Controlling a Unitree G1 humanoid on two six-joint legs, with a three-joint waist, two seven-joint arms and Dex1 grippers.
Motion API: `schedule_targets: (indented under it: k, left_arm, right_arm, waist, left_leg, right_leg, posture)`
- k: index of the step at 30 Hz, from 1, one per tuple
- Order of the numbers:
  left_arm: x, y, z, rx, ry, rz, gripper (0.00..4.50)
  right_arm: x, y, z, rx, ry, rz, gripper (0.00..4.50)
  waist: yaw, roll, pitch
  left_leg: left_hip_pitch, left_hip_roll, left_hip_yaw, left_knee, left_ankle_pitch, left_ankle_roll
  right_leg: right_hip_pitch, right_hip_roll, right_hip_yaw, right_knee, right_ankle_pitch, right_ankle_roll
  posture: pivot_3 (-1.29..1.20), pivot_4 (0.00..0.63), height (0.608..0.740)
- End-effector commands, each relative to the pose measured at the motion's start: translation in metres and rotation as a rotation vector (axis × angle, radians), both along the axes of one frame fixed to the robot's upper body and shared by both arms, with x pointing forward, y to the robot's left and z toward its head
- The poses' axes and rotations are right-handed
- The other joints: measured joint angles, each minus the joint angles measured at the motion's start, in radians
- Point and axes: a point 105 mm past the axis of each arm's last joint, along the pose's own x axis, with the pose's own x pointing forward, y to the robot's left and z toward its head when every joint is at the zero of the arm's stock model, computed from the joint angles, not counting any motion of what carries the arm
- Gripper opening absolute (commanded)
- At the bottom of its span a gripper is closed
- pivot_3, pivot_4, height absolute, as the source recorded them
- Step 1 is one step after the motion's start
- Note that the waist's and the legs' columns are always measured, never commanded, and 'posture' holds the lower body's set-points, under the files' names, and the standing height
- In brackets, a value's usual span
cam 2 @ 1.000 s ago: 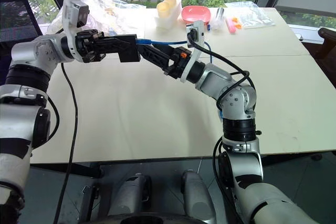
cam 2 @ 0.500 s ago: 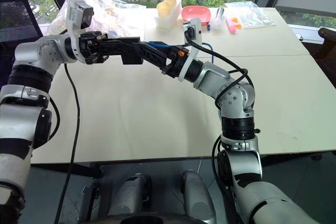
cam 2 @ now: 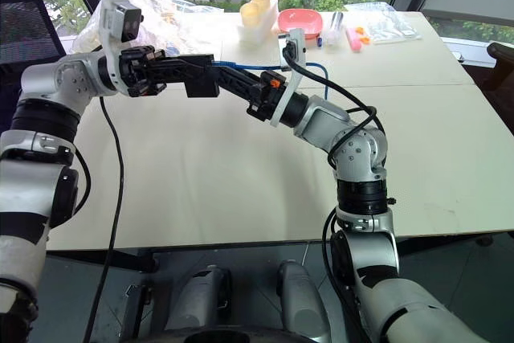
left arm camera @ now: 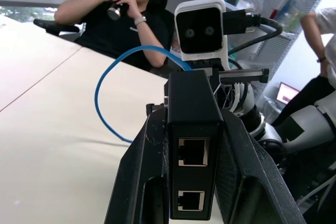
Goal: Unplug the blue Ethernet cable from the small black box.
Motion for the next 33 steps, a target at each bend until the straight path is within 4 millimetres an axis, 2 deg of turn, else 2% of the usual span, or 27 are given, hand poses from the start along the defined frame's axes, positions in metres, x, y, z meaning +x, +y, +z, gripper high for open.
schedule_targets:
  k: [1,2,4,5,8,22,25,30,33]
  left_arm:
    - [-0.003,0.003,0.005,0.007,-0.036,-0.002,0.54]
    - [-0.003,0.002,0.005,0.006,-0.037,-0.002,0.54]
    - [-0.003,0.002,0.006,0.005,-0.037,-0.003,0.54]
    - [-0.003,0.002,0.006,0.004,-0.038,-0.004,0.54]
    - [-0.003,0.002,0.006,0.002,-0.039,-0.005,0.54]
    - [-0.003,0.003,0.006,0.0,-0.036,-0.005,0.54]
    - [-0.003,0.003,0.006,0.001,-0.035,-0.004,0.54]
    - [-0.004,0.003,0.006,0.0,-0.037,-0.006,0.54]
    - [-0.004,0.002,0.007,0.0,-0.038,-0.007,0.54]
  right_arm:
    - [-0.018,0.003,0.016,0.047,-0.067,0.081,0.41]
    - [-0.018,0.004,0.015,0.041,-0.067,0.08,0.41]
    - [-0.018,0.004,0.014,0.037,-0.061,0.082,1.48]
    - [-0.018,0.004,0.013,0.031,-0.063,0.083,1.77]
    - [-0.015,0.004,0.013,0.024,-0.06,0.067,3.24]
    - [-0.011,-0.005,0.018,0.105,-0.023,0.049,3.24]
    - [-0.011,-0.004,0.016,0.1,-0.023,0.053,2.53]
    - [-0.009,-0.002,0.01,0.072,-0.017,0.044,0.12]
    - [-0.009,-0.002,0.009,0.065,-0.017,0.045,0.04]
  waist:
    - [0.0,0.0,0.0]
    - [0.0,0.0,0.0]
    - [0.0,0.0,0.0]
    - [0.0,0.0,0.0]
    - [-0.001,0.0,0.0]
    - [0.0,0.0,0.0]
    - [0.0,0.0,0.0]
    - [0.0,0.0,0.0]
    - [-0.001,0.0,0.0]
  left_leg:
    - [0.0,0.0,0.0,0.0,0.0,0.0]
    - [0.0,0.0,0.0,0.0,0.0,0.0]
    - [0.0,0.0,0.0,0.0,0.0,0.0]
    - [0.0,0.0,0.0,0.0,0.0,0.0]
    - [0.0,0.0,0.0,0.0,0.0,0.0]
    - [0.0,0.0,0.0,0.0,0.0,0.0]
    - [0.0,0.0,0.0,0.0,0.0,0.0]
    - [0.0,0.0,0.0,0.0,0.0,0.0]
    - [0.0,0.0,0.0,0.0,0.0,0.0]
  right_leg:
    - [0.0,0.0,0.0,0.0,0.0,0.0]
    - [0.0,0.0,0.0,0.0,0.0,0.0]
    - [0.0,0.0,0.0,0.0,0.0,0.0]
    - [0.0,0.0,0.0,0.0,0.0,0.0]
    - [0.0,0.0,0.0,0.0,0.0,0.0]
    - [0.0,0.0,0.0,0.0,0.0,-0.001]
    - [0.0,0.0,0.0,0.0,0.0,-0.001]
    - [0.0,0.0,0.0,0.0,-0.002,-0.003]
    - [0.0,0.0,0.0,0.0,-0.002,-0.003]
  posture:
    - [0.0,0.15,0.74]
    - [0.0,0.15,0.74]
    - [0.0,0.15,0.74]
    - [0.0,0.15,0.74]
    - [0.0,0.15,0.74]
    - [0.0,0.15,0.74]
    - [0.0,0.15,0.74]
    - [0.0,0.15,0.74]
    - [0.0,0.15,0.74]
